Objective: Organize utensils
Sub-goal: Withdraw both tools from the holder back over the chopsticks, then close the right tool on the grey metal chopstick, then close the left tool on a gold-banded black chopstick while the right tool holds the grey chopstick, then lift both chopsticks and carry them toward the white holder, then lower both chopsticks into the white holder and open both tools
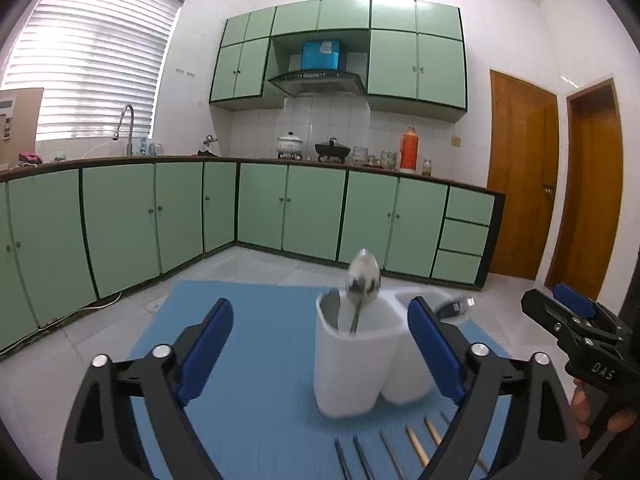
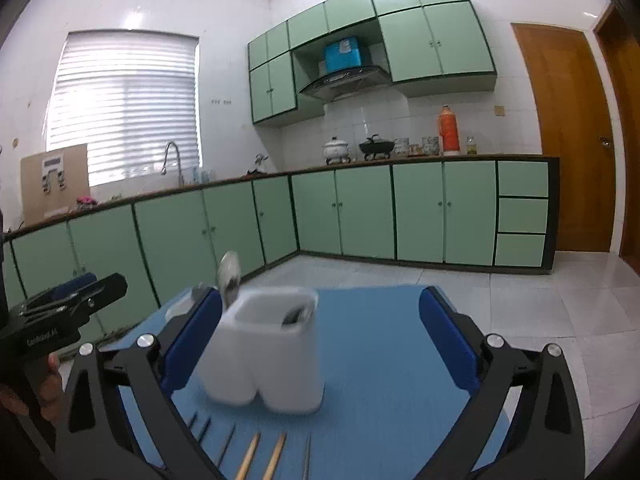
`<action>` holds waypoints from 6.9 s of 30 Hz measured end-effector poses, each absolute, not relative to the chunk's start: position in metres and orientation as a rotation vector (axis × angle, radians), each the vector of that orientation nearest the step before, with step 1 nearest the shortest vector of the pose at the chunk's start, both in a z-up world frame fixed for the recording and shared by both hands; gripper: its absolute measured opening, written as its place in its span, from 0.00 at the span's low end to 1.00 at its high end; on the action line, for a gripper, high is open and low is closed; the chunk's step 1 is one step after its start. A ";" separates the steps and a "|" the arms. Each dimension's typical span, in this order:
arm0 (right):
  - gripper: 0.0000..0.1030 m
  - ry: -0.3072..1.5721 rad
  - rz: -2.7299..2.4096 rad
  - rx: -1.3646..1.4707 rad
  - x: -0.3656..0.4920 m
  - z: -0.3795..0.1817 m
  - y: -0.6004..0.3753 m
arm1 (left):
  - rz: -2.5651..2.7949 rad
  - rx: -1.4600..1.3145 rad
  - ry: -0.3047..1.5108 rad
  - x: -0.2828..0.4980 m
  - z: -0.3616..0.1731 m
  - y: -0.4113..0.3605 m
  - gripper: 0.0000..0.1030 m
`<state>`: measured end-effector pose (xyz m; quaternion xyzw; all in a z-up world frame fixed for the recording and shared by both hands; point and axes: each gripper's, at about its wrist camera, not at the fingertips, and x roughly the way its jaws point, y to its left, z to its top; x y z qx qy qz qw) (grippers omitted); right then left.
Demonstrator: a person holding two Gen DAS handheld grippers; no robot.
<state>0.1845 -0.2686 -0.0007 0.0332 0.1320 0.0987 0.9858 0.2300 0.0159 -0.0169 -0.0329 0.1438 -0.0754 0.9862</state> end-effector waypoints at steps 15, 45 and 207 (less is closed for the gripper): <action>0.95 0.454 0.228 0.051 0.097 -0.054 -0.263 | -0.133 -0.062 0.454 0.139 -0.071 0.019 0.93; 0.43 0.521 0.175 0.021 0.001 -0.122 -0.255 | -0.046 -0.083 0.521 0.045 -0.125 0.014 0.93; 0.06 0.386 0.338 0.120 0.292 0.081 -0.256 | -0.129 -0.031 0.268 0.312 0.050 -0.017 0.07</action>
